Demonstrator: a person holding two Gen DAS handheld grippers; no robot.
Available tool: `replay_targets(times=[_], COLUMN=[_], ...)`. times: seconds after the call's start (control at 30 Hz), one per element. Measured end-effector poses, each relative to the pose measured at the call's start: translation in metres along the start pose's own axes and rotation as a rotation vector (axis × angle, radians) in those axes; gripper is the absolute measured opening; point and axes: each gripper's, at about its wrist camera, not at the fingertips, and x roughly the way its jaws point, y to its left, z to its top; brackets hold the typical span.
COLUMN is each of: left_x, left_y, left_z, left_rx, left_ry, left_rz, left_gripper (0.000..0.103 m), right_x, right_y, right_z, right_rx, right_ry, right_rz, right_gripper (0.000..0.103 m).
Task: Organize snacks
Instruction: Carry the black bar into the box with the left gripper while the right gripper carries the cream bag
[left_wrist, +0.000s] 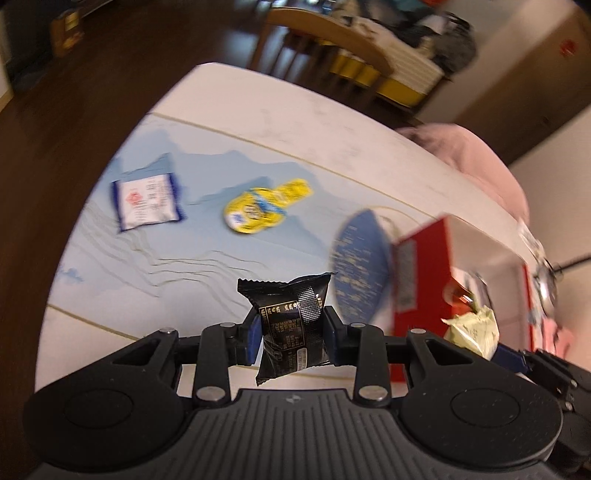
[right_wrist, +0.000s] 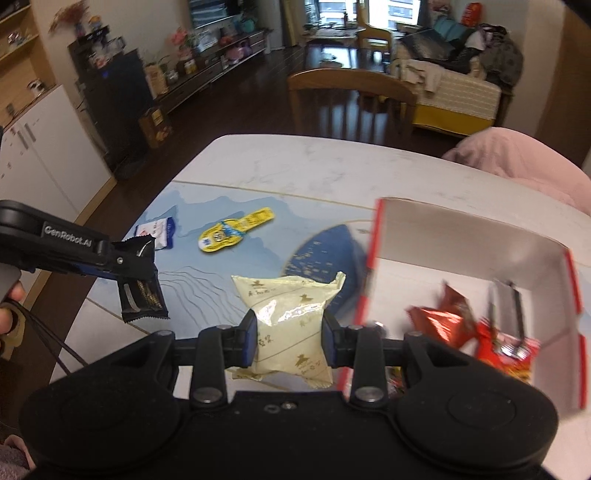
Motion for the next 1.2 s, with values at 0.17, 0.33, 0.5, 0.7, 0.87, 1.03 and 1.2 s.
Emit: replay_targets(times=[0.17,0.33,0.5,0.7,0.87,1.03,1.2], left_x=[-0.004,-0.002,0.005,0.022,0.043,0.065,0.088], left_y=[-0.045,-0.09,-0.135,-0.182,-0.212,-0.233,-0.25], left_z=[-0.01,-0.016,-0.022,-0.034,-0.039,-0.041,-0.043], left_rx=[0.104,0.186,0.27,0.344,0.379,0.413,0.467], left_ry=[-0.011,-0.01,0.004,0.022,0.035,0.063,0.092], left_rz=[-0.047,-0.086,-0.118,-0.128,-0.113,-0.1,-0.058], left_gripper=[0.033,0.033,0.033,0.033,0.033,0.033,0.033], right_x=[-0.024,-0.041,-0.051,-0.055,-0.049,-0.038,-0.019], right_y=[-0.03,-0.063,-0.096,-0.138,-0.17,-0.19,-0.202], right_z=[-0.012,-0.024,-0.033,-0.044,-0.048,-0.047,-0.045], right_rx=[0.049,0.096,0.136,0.177,0.194,0.192,0.179], right_ry=[-0.026,-0.046,-0.055,-0.049,-0.03,-0.009,0.026], right_rz=[-0.05,-0.101,-0.145,-0.193,-0.226,-0.242,-0.233], right_gripper=[0.033,0.033,0.033,0.033,0.033,0.033,0.033])
